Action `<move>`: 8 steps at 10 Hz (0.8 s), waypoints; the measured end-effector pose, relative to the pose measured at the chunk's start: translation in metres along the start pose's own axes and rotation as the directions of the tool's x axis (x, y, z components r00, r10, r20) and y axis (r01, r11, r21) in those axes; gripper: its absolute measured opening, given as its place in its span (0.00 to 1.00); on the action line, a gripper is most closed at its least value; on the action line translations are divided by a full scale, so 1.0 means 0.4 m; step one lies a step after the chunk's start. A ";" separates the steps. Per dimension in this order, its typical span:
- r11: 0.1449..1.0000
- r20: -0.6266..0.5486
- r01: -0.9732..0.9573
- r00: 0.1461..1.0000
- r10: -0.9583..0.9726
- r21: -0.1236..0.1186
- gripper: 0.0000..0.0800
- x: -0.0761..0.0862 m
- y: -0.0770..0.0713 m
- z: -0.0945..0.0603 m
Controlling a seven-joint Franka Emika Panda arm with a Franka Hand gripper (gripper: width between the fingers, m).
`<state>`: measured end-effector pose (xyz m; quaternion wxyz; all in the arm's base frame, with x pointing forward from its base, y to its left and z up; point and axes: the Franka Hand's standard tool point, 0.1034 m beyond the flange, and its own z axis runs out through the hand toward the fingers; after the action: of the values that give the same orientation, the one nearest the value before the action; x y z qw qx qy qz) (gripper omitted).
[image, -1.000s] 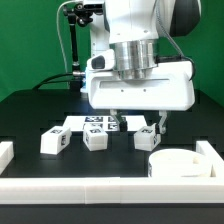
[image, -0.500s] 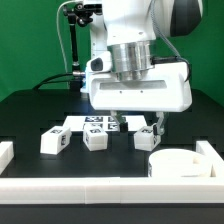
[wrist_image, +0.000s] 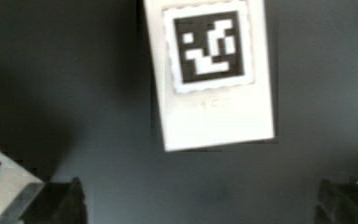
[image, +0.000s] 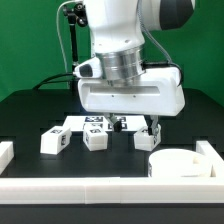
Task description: Assemble stool
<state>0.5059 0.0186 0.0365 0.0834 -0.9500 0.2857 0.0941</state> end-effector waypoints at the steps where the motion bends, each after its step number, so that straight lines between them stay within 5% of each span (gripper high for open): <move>1: 1.000 0.073 0.004 0.997 -0.003 -0.008 0.81 -0.007 0.004 0.003; 4: 1.000 0.255 0.030 0.967 -0.026 -0.009 0.81 -0.017 -0.021 0.002; 5: 1.000 0.295 0.020 0.955 -0.025 0.020 0.81 -0.011 -0.040 0.004; 8: 1.000 0.488 0.014 0.873 -0.013 0.002 0.81 -0.028 -0.020 0.012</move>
Offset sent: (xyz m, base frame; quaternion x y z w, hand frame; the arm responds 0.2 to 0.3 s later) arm 0.0111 0.0319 0.0067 0.0367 -0.1941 -0.0299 0.9798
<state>0.5004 0.0321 0.0351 0.1527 -0.8976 0.2487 0.3305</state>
